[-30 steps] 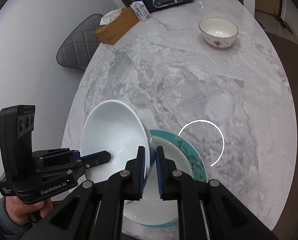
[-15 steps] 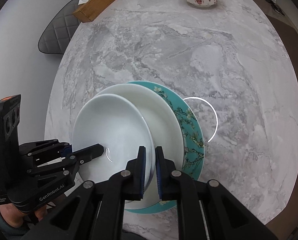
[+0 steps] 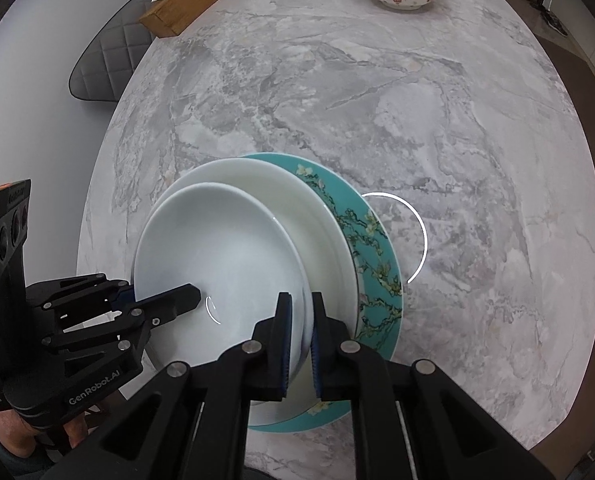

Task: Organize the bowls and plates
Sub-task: 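Lift the smaller white bowl with both grippers and carry it over the stack, then lower the smaller bowl into the large white bowl and open both grippers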

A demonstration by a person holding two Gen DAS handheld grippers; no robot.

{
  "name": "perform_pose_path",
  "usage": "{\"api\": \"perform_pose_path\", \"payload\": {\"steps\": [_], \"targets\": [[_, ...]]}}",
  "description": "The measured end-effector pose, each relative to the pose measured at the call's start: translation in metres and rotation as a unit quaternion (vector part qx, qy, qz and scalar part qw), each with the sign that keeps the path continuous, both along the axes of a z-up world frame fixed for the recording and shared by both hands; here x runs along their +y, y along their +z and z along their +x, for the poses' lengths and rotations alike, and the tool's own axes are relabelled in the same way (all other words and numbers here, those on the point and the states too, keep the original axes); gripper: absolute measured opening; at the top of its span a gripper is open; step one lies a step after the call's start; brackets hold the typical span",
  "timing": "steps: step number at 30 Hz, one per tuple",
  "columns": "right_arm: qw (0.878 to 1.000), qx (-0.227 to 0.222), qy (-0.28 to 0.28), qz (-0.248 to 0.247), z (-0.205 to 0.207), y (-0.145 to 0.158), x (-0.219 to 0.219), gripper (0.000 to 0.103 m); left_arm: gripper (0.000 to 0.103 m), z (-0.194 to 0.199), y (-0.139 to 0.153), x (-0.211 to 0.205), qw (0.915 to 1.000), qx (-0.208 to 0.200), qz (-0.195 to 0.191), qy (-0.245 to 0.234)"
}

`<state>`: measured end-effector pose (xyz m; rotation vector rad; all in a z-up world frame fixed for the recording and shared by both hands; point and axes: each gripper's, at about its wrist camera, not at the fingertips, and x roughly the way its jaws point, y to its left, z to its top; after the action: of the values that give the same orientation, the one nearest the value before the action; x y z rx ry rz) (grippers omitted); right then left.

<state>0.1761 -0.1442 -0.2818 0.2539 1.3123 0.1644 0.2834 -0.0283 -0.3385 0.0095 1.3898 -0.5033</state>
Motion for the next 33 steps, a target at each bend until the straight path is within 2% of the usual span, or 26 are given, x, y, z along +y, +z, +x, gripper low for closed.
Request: {"api": "perform_pose_path", "payload": {"steps": [2,5,7,9,13,15,17,19,25,28,30,31,32,33], "targets": [[1.000,0.000,0.001,-0.001,0.001,0.000,0.000,0.009,0.016,-0.001,0.001,0.000,1.0000,0.002,-0.002,0.001],[1.000,0.000,0.004,-0.004,0.002,0.000,0.002,0.010,0.028,-0.003,0.004,-0.003,0.9999,0.006,-0.012,-0.003],[1.000,0.000,0.006,-0.006,0.002,0.001,0.003,0.010,0.049,-0.006,0.008,-0.006,0.9996,0.006,-0.026,-0.008],[1.000,0.002,0.008,-0.007,0.002,0.001,0.004,0.012,0.059,-0.008,0.011,-0.010,0.9994,0.008,-0.032,-0.013],[1.000,0.000,0.011,-0.002,0.002,0.004,0.007,0.023,0.060,-0.008,0.017,-0.009,0.9993,0.012,-0.036,-0.005],[1.000,-0.006,0.011,-0.005,0.001,0.008,0.008,0.037,0.061,-0.008,0.022,-0.004,0.9991,0.008,-0.041,0.002],[1.000,-0.012,0.009,-0.007,0.002,0.013,0.007,0.039,0.072,-0.006,0.026,0.000,0.9989,0.004,-0.045,0.011],[1.000,-0.013,0.009,-0.007,0.002,0.016,0.006,0.039,0.073,-0.004,0.029,0.005,0.9982,0.010,-0.056,0.020],[1.000,-0.023,0.004,-0.003,0.000,0.027,-0.001,0.044,0.073,-0.004,0.040,0.010,0.9983,0.009,-0.053,0.020],[0.999,-0.034,-0.007,0.009,-0.003,0.038,-0.008,0.061,0.073,-0.007,0.049,0.014,0.9980,0.008,-0.059,0.023],[0.998,-0.050,-0.017,0.025,-0.008,0.048,-0.015,0.078,0.075,-0.007,0.055,0.018,0.9971,0.007,-0.070,0.028],[0.998,-0.058,-0.020,0.032,-0.009,0.052,-0.018,0.081,0.080,-0.006,0.058,0.020,0.9966,0.006,-0.076,0.032],[0.997,-0.068,-0.022,0.040,-0.011,0.058,-0.020,0.090,0.085,-0.004,0.061,0.023,0.9961,0.004,-0.080,0.038],[0.995,-0.079,-0.023,0.047,-0.013,0.063,-0.024,0.100,0.098,-0.002,0.064,0.026,0.9954,-0.002,-0.083,0.047]]}}
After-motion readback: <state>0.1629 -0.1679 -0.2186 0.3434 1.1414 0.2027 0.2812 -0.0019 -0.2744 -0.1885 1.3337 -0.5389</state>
